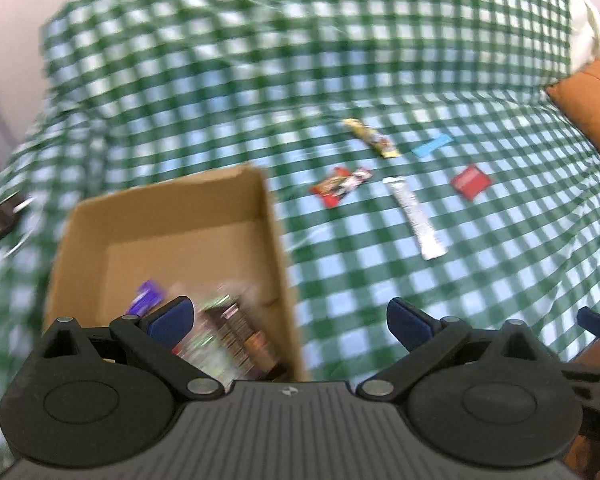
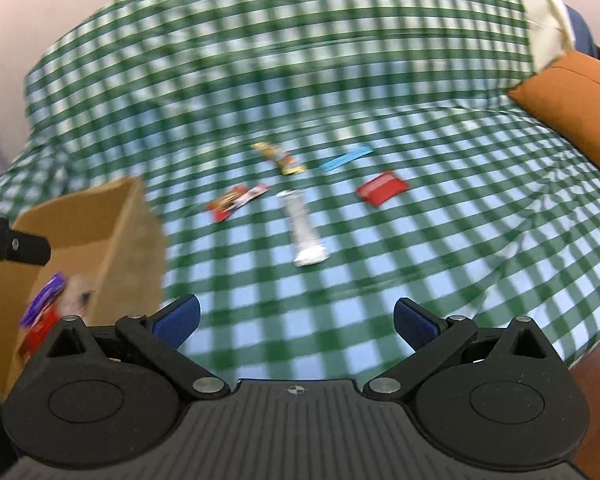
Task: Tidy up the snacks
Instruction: 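Grasp the red Nescafe stick with left tool while right tool grasps the silver sachet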
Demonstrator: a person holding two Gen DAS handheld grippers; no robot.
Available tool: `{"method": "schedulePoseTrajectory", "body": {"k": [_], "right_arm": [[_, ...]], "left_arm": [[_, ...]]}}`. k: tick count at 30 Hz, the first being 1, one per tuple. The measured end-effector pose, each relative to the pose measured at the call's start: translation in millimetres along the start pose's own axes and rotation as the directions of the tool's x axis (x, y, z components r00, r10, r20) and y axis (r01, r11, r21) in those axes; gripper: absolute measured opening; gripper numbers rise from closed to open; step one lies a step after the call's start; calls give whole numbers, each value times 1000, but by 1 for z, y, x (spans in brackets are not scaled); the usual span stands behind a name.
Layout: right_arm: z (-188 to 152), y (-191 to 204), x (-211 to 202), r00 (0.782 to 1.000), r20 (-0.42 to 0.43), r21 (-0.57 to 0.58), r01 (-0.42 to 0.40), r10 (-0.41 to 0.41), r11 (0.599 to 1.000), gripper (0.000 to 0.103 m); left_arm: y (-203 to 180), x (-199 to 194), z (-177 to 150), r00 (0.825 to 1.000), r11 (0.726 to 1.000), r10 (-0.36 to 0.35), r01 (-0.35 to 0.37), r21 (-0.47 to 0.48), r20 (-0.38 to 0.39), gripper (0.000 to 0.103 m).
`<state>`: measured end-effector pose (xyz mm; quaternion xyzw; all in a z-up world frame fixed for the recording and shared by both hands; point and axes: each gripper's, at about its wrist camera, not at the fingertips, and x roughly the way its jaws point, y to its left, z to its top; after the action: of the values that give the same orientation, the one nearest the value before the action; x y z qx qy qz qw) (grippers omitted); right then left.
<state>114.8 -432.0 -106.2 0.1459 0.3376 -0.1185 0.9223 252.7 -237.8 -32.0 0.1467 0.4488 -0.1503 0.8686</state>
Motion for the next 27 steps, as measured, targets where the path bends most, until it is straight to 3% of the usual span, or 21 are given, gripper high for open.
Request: {"method": "schedulePoseTrajectory", "body": {"k": [5, 9, 11, 14, 17, 23, 24, 26, 27], "right_arm": [[21, -26, 55, 1000, 5, -7, 30, -30, 1000, 103], [29, -33, 117, 999, -27, -22, 36, -37, 999, 103], [32, -34, 150, 999, -44, -28, 30, -31, 999, 103], [36, -32, 192, 998, -64, -38, 13, -16, 999, 103], [39, -30, 232, 996, -92, -51, 3, -8, 999, 103], [39, -19, 291, 994, -102, -119, 24, -37, 993, 103], [36, -16, 291, 996, -76, -145, 29, -41, 989, 103], [32, -13, 289, 998, -49, -165, 25, -33, 986, 99], [29, -13, 288, 999, -34, -175, 21, -27, 984, 94]], "left_arm": [[-32, 84, 65, 998, 996, -44, 48, 78, -52, 103], [-47, 165, 103, 987, 991, -94, 105, 79, -133, 103], [-51, 205, 117, 976, 988, -127, 140, 63, -176, 102], [-55, 258, 130, 945, 979, -188, 201, 23, -267, 97], [-57, 299, 136, 930, 981, -183, 192, -4, -319, 96], [-58, 344, 147, 930, 990, -133, 141, -1, -343, 94], [-58, 345, 148, 933, 991, -127, 135, 2, -336, 91], [-60, 339, 148, 949, 993, -106, 118, 25, -298, 71], [-61, 334, 149, 952, 991, -118, 132, 28, -283, 39]]}}
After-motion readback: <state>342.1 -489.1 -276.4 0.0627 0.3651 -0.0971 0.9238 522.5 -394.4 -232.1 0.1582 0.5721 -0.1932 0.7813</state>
